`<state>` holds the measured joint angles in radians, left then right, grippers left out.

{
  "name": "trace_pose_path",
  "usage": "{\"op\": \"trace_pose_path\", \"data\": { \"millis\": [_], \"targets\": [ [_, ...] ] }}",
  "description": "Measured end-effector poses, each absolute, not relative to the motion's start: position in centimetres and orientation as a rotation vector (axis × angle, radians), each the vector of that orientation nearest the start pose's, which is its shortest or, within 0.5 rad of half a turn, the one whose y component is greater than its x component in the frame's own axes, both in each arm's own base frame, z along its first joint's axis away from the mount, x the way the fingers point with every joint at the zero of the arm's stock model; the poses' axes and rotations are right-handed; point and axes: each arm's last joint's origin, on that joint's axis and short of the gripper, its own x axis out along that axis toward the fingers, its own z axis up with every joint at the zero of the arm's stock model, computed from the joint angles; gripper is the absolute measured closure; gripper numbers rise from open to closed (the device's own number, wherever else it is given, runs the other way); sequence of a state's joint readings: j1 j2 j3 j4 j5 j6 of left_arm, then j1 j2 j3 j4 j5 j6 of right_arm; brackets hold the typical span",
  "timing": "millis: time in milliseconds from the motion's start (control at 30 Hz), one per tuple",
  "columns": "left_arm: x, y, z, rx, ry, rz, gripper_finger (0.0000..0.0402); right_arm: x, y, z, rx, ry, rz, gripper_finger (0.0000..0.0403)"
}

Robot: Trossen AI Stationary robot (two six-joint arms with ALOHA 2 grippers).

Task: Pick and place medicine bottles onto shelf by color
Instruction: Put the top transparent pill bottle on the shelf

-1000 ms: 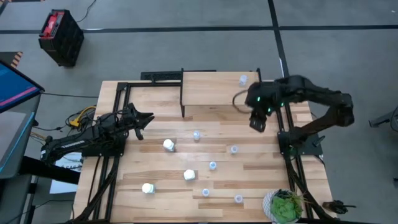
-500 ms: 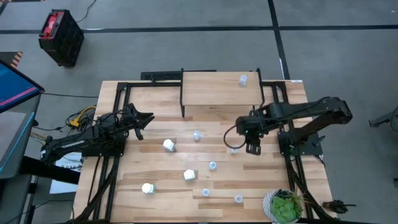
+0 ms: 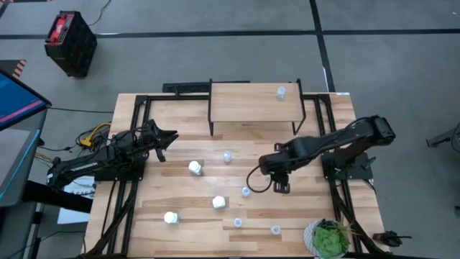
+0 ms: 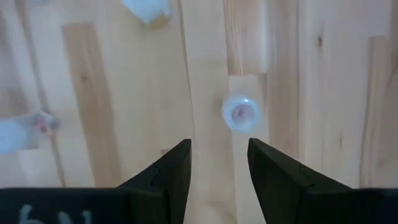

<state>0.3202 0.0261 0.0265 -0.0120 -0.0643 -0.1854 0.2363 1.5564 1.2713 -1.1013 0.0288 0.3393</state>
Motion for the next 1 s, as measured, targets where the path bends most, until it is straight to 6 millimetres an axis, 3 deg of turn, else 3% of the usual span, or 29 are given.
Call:
{"op": "trace_pose_path", "data": {
  "millis": [200, 367, 600, 1000],
  "targets": [
    [9.2, 3.3, 16.9, -0.182, -0.023, 0.385, 0.0326, 29.1, 6.9, 23.6, 0.056, 1.476, -0.062, 0.0224],
    [9.2, 3.3, 16.9, -0.179, -0.023, 0.384, 0.0326, 29.1, 6.9, 23.2, -0.013, 1.505, -0.009, 0.0223],
    [9.2, 3.3, 16.9, -0.179, -0.023, 0.384, 0.0326, 27.4, 7.0, 25.8, 0.005, 1.431, -0.049, 0.0223],
    [9.2, 3.3, 16.9, -0.179, -0.023, 0.384, 0.0326, 23.8, 9.2, 29.9, -0.010, 1.213, -0.118, 0.0223]
  ]
}}
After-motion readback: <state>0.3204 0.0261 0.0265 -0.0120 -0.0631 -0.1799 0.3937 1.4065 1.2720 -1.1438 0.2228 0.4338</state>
